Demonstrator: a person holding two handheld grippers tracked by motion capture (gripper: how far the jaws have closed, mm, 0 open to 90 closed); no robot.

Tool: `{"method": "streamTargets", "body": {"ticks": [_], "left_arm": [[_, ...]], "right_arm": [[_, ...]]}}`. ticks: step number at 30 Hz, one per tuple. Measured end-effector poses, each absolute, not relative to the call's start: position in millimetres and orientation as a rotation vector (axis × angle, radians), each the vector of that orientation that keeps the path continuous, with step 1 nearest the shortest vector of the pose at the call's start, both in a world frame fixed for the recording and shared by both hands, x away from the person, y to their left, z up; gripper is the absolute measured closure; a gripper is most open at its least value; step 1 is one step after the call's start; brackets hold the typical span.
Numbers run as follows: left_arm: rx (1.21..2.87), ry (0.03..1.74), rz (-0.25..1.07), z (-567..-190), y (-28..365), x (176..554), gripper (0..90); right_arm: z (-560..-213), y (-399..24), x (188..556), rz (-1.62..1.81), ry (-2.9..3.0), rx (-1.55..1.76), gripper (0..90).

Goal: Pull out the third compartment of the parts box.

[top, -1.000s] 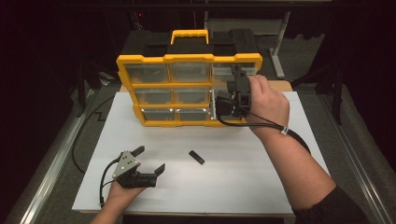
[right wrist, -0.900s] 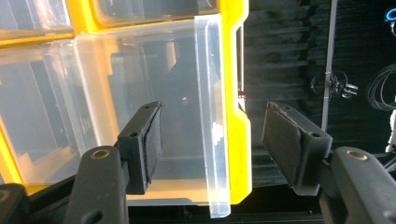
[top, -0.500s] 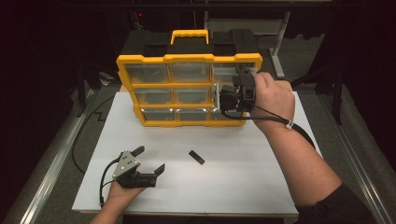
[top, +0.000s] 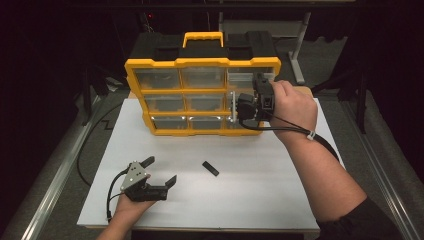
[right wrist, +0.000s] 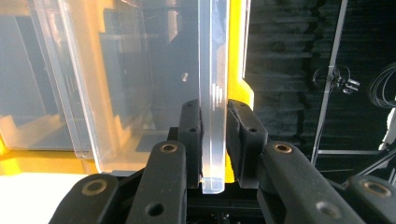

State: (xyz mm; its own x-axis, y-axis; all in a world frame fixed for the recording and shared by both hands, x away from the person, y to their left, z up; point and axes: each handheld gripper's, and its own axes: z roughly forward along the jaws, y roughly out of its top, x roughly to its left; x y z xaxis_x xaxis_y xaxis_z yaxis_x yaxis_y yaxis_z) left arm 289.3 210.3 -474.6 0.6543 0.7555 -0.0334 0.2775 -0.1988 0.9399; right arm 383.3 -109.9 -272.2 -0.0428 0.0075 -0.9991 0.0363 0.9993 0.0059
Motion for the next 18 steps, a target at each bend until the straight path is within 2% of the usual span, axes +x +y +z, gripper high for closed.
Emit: {"method": "streamTargets", "body": {"ticks": [18], "left_arm": [[1.771,0.832,0.536,-474.8,209.5,289.0,0.3]], "right_arm": [[-277.0,-111.3,353.2,-0.006,1.583,0.006,78.8]]}}
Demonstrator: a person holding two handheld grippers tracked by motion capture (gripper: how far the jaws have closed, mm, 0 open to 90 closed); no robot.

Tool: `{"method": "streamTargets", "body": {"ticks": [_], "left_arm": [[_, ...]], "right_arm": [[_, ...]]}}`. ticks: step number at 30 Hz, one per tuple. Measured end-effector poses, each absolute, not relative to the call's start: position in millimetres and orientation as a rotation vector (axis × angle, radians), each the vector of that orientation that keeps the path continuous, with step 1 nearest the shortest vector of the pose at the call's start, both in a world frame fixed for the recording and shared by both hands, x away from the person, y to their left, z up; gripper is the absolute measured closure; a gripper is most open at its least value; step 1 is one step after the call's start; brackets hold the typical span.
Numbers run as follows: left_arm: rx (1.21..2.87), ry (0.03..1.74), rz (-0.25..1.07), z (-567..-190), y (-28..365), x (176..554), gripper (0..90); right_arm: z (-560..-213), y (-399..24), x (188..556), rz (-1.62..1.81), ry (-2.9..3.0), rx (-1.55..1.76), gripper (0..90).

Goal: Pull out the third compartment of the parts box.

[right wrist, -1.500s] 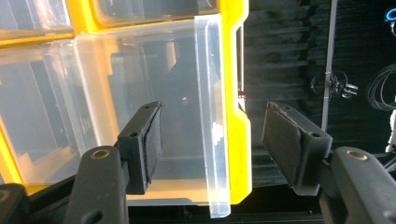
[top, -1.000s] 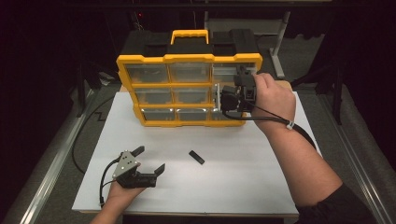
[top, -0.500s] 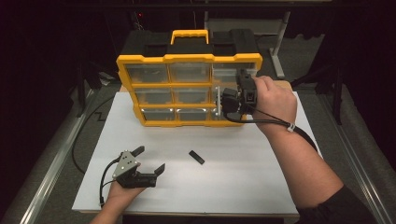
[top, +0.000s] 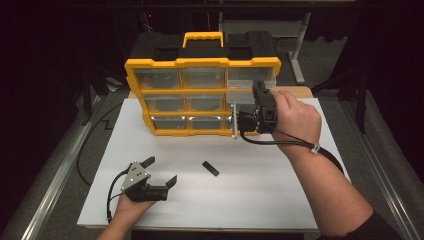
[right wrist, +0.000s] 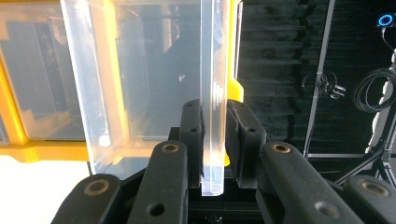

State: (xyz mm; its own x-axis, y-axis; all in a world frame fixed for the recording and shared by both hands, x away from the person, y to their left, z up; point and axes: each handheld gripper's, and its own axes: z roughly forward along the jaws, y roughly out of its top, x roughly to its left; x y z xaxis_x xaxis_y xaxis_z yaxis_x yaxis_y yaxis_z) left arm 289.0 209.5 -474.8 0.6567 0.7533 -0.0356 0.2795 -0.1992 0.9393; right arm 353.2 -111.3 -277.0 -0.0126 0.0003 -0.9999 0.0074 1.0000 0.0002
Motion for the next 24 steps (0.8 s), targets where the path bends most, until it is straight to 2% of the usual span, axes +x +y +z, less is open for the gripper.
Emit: {"method": "streamTargets", "body": {"ticks": [24], "left_arm": [[1.769,0.836,0.536,-474.9,209.6,288.9,0.3]], "right_arm": [[-282.5,-112.4,321.5,0.016,1.557,-0.029,79.0]]}}
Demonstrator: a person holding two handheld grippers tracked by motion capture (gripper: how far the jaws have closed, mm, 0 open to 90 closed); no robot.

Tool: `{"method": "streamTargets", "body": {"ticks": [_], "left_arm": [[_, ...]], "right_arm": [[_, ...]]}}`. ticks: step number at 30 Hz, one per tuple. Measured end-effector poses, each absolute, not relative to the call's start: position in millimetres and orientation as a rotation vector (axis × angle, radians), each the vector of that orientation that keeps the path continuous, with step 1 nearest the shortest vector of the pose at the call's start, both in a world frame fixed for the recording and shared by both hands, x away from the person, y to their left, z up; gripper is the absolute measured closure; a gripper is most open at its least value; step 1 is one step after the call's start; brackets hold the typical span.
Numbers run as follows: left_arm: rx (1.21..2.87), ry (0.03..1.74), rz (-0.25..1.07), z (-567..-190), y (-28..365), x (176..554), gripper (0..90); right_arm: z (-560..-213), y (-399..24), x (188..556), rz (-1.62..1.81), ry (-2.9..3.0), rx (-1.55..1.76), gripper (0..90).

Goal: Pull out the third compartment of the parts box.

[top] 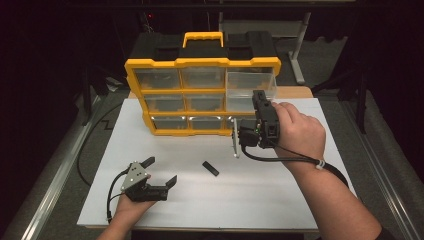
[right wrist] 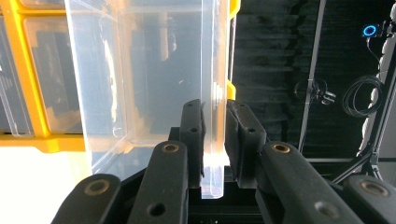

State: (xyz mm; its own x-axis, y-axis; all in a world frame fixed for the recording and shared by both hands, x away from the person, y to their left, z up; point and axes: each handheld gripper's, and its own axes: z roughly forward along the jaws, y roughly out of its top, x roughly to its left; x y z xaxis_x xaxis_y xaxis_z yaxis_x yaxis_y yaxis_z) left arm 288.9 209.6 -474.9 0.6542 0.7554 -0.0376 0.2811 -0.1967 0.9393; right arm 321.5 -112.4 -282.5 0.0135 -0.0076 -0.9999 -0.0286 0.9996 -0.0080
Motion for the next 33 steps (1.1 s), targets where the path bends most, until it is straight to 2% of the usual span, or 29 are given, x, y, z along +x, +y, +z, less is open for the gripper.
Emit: {"method": "streamTargets", "body": {"ticks": [33], "left_arm": [[1.771,0.836,0.539,-475.0,209.7,288.9,0.3]], "right_arm": [[-287.4,-115.3,314.3,0.025,1.541,-0.037,78.9]]}}
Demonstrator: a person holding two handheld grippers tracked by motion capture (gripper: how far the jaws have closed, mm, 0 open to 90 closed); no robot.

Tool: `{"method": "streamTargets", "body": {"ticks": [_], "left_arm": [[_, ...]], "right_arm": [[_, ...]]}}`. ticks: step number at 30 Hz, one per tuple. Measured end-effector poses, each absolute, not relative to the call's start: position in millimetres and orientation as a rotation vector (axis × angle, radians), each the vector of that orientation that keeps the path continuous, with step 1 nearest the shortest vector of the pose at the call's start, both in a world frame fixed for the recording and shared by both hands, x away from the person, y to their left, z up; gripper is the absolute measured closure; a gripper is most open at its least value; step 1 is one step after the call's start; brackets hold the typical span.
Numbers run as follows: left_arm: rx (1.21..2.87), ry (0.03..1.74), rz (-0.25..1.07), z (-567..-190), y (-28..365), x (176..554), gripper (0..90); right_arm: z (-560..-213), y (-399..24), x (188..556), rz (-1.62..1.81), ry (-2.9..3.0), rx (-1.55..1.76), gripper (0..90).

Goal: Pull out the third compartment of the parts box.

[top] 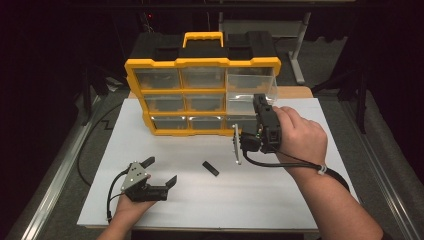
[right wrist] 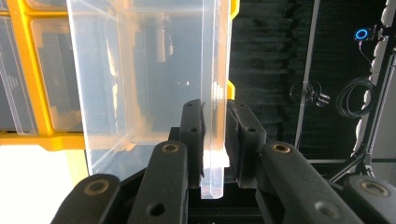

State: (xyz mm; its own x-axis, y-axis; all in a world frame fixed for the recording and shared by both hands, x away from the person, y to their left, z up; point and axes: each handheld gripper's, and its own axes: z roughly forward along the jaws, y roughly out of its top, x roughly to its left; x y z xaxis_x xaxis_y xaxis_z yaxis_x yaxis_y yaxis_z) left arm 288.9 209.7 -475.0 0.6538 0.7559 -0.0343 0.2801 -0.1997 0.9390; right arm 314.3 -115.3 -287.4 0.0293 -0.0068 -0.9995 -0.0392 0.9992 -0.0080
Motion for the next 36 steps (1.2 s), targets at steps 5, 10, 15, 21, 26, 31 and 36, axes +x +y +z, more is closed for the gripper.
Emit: {"method": "streamTargets", "body": {"ticks": [5,10,15,21,26,31,36], "left_arm": [[1.77,0.835,0.54,-475.2,209.5,288.9,0.3],[1.769,0.836,0.538,-475.1,209.7,288.8,0.3],[1.77,0.833,0.537,-475.1,209.3,288.5,0.3],[1.77,0.834,0.537,-475.3,208.9,288.7,0.3],[1.769,0.835,0.536,-475.2,208.9,288.7,0.3],[1.769,0.834,0.535,-475.5,208.7,288.8,0.3],[1.773,0.832,0.535,-475.7,208.8,289.1,0.3]], "right_arm": [[-287.4,-115.4,313.8,0.031,1.542,-0.036,77.2],[-286.9,-116.4,309.3,0.044,1.558,-0.032,63.0],[-291.4,-119.5,304.7,0.068,1.579,-0.044,56.7],[-303.1,-126.1,299.6,0.089,1.603,-0.038,52.6],[-317.7,-129.7,295.3,0.101,1.621,-0.037,50.2],[-337.5,-132.9,294.0,0.108,1.651,-0.034,48.2],[-360.5,-136.7,296.7,0.101,1.691,-0.042,46.6]]}}
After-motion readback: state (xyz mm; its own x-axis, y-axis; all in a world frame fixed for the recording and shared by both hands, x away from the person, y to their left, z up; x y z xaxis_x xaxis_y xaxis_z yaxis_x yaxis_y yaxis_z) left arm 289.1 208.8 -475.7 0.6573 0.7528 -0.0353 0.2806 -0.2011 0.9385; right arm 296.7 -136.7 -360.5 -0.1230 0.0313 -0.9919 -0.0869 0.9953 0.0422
